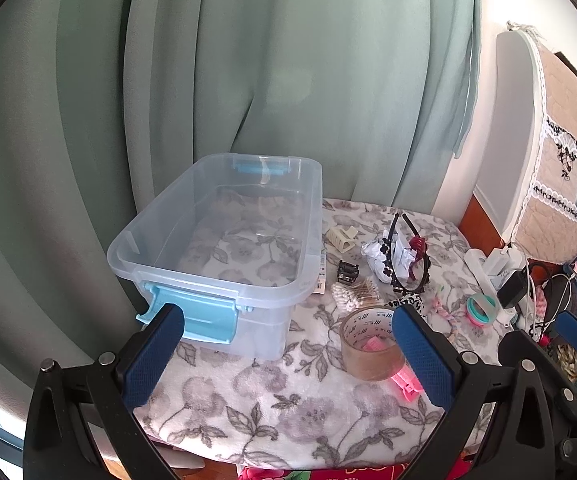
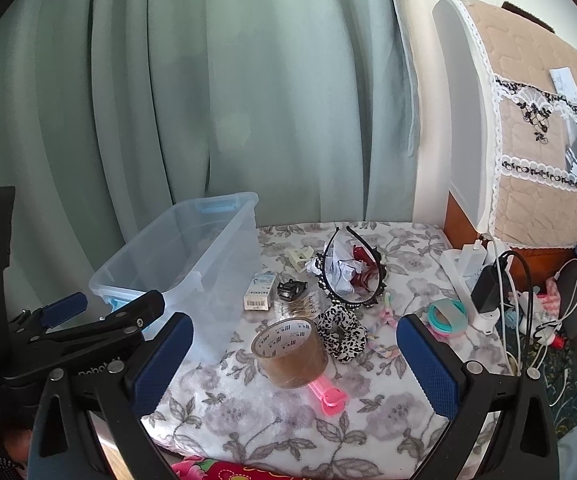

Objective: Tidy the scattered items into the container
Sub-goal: 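Move both tools down toward the tape roll and teal ring, then grasp the brown tape roll with left tool while right tool grasps teal ring, then carry the tape roll and teal ring over the clear container with both tools, then open left tool dropping tape roll while right tool releases teal ring into container, then withdraw both tools from the container toward the remaining items, then grasp the pink hair roller with left tool while right tool grasps rainbow loop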

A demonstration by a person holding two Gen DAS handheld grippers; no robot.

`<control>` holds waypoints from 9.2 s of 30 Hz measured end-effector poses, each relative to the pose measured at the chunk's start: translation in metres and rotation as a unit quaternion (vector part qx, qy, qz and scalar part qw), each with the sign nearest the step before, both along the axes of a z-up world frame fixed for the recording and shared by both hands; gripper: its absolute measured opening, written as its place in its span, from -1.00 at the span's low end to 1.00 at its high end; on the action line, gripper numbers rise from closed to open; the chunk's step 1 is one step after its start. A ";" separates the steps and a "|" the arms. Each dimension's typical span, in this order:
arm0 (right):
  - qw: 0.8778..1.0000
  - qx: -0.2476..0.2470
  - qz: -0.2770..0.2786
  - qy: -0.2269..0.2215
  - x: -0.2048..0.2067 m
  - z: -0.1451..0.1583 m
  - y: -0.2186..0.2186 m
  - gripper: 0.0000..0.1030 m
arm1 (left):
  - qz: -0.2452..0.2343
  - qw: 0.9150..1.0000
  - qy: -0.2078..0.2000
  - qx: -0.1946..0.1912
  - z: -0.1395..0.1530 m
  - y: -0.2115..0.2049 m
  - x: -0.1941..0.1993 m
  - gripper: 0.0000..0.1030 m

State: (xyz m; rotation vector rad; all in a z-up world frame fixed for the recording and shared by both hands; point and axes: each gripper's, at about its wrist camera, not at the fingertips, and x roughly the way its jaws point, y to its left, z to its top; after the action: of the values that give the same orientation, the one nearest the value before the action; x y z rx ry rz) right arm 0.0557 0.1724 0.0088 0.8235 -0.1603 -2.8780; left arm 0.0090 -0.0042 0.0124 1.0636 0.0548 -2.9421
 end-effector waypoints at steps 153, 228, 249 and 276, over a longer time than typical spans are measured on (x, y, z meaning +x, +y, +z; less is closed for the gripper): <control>0.981 0.023 0.165 -0.099 -0.183 -0.025 -0.148 0.54 | 0.077 0.980 0.004 0.182 -0.033 -0.145 -0.112 0.76; 0.981 -0.122 -0.074 -0.133 -0.041 -0.079 0.111 0.68 | -0.084 0.985 -0.135 0.063 -0.099 0.087 -0.026 0.99; 0.970 -0.109 -0.081 -0.203 -0.078 -0.135 0.123 0.68 | -0.079 0.966 -0.243 0.034 -0.177 0.128 -0.088 0.19; 0.971 0.060 -0.043 -0.227 -0.179 -0.178 0.070 0.60 | -0.096 0.966 -0.231 0.065 -0.184 0.109 -0.109 -0.42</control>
State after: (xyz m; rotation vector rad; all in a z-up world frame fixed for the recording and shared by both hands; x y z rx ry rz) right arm -0.1228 0.2424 -0.1693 1.5238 -0.0707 -2.7454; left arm -0.1003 0.1049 -0.1714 1.8430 0.1482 -2.7885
